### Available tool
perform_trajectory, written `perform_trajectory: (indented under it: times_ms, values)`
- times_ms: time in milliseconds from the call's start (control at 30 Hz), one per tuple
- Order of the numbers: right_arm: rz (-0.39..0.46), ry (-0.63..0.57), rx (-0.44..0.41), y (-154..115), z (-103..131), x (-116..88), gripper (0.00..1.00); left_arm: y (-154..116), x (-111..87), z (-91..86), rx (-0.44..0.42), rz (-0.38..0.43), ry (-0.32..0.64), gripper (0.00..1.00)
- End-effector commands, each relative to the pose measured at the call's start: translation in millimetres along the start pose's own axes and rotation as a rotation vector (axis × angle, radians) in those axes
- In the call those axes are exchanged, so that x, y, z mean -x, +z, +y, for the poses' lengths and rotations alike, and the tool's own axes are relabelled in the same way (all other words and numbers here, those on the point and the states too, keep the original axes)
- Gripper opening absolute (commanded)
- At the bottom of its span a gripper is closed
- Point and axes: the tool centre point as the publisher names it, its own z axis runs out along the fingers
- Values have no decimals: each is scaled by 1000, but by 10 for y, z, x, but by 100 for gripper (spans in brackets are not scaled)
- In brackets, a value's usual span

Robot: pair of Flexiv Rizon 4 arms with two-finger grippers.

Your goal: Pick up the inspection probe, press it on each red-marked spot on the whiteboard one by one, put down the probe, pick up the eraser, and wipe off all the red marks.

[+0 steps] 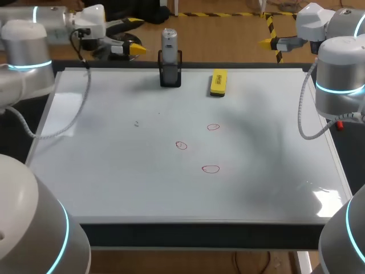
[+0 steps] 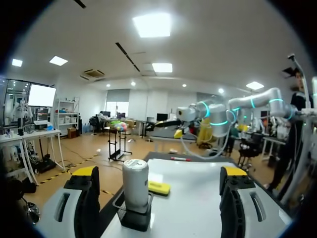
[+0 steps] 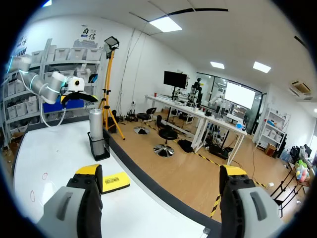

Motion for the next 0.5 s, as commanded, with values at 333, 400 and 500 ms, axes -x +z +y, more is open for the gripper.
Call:
perform_trajectory:
  times_ms: [333,400,500]
  values:
    - [1,0,-3,4,4,5,100,491,150,181,-22,158,-9,100]
    - [1,0,-3,4,4,5,100,541,167,220,-22,158,-10,100]
    - [1,0,-3,4,4,5,100,594,185,273,-27,157,-11,100]
